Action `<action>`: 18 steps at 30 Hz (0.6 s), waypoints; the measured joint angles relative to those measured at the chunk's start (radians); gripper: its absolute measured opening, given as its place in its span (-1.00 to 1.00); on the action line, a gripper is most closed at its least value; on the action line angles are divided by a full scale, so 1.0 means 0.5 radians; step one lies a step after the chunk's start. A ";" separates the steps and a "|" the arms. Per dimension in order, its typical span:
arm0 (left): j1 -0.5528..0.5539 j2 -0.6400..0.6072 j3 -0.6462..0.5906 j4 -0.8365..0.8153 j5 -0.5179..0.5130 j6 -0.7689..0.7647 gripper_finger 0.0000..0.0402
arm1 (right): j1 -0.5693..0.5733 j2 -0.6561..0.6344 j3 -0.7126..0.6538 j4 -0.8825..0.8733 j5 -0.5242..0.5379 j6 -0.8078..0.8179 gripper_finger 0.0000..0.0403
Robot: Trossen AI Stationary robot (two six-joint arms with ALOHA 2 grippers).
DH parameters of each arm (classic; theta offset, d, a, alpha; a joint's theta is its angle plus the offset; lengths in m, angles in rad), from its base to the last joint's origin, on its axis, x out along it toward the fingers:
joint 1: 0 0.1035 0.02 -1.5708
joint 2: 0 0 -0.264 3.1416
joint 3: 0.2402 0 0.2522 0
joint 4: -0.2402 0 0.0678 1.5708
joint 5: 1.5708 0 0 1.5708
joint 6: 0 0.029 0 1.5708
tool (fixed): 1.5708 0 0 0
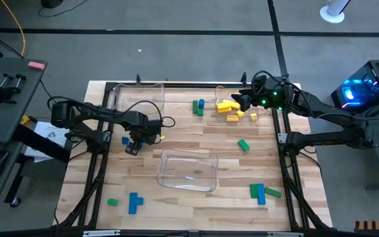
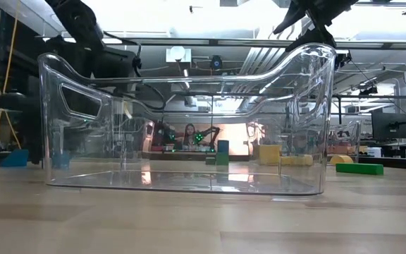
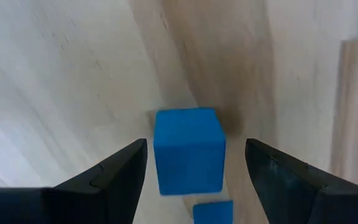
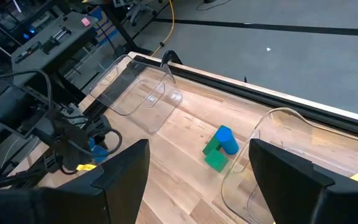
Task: Sort blocks
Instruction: Put the blue block into the left transparent bin
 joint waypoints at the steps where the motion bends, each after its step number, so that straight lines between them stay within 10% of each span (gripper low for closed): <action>1: 0.000 0.000 -0.009 0.027 0.000 -0.038 0.28 | 0.000 0.000 0.000 -0.001 0.000 0.000 0.35; 7: 0.000 -0.002 -0.015 0.122 0.000 -0.153 0.21 | 0.000 0.000 0.000 -0.001 0.000 0.000 0.35; 14: 0.000 -0.005 -0.008 0.074 0.008 -0.247 -0.52 | 0.000 0.000 0.000 -0.001 -0.001 0.000 0.35; 18: 0.001 -0.002 0.114 -0.041 0.119 -0.327 -0.55 | 0.000 0.000 0.000 -0.001 -0.001 -0.005 0.35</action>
